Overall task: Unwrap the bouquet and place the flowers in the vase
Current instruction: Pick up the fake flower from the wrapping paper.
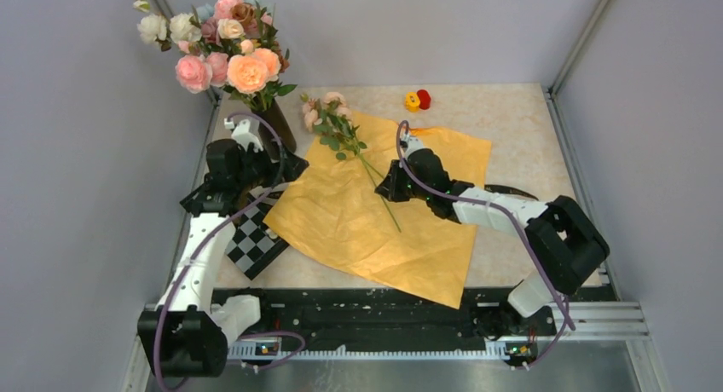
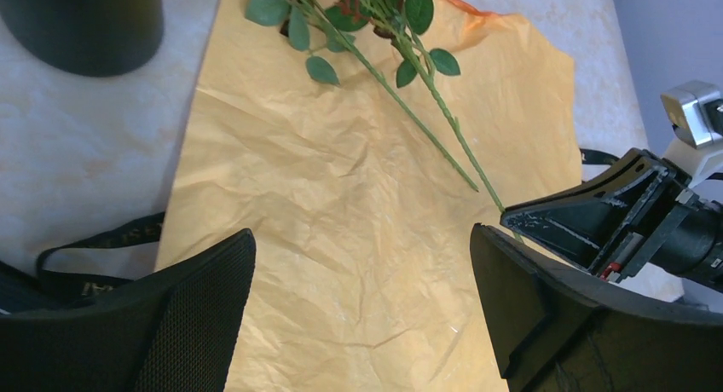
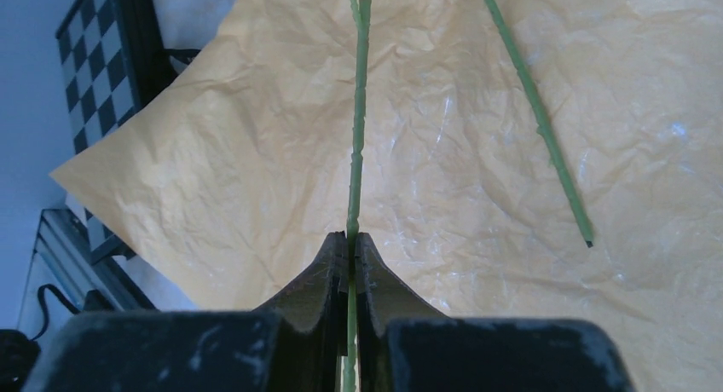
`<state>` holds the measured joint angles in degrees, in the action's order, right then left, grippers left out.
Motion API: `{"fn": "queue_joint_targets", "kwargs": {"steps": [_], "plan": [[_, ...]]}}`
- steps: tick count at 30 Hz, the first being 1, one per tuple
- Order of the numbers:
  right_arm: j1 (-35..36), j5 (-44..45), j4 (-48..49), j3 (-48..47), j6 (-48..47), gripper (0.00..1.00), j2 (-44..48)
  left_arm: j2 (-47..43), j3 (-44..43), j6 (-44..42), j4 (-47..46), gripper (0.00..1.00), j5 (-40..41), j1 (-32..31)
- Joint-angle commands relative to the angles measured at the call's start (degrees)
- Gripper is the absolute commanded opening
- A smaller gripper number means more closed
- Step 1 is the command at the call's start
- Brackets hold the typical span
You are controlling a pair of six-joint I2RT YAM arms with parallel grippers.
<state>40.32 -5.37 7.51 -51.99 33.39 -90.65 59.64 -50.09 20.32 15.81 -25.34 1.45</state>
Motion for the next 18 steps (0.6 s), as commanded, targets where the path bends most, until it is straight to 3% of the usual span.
{"fn": "queue_joint_targets", "kwargs": {"steps": [1, 4, 11, 18], "plan": [[-0.39, -2.22, 10.11, 3.05, 3.29, 0.00, 5.88, -0.36, 2.56, 6.13, -6.18, 0.99, -2.29, -3.72], [-0.41, -1.51, 14.20, 6.38, 4.60, 0.00, 8.92, -0.82, 5.22, 12.12, -10.26, 0.99, -2.35, -6.39], [-0.41, -2.55, 22.01, 11.42, 5.57, 0.00, 13.47, -1.48, 12.74, 30.33, -29.17, 0.99, -3.72, -9.74], [-0.34, -3.13, 28.43, 16.46, 6.13, 0.00, 19.48, 1.18, 12.66, 39.40, -41.28, 0.99, -3.20, -14.31]]}}
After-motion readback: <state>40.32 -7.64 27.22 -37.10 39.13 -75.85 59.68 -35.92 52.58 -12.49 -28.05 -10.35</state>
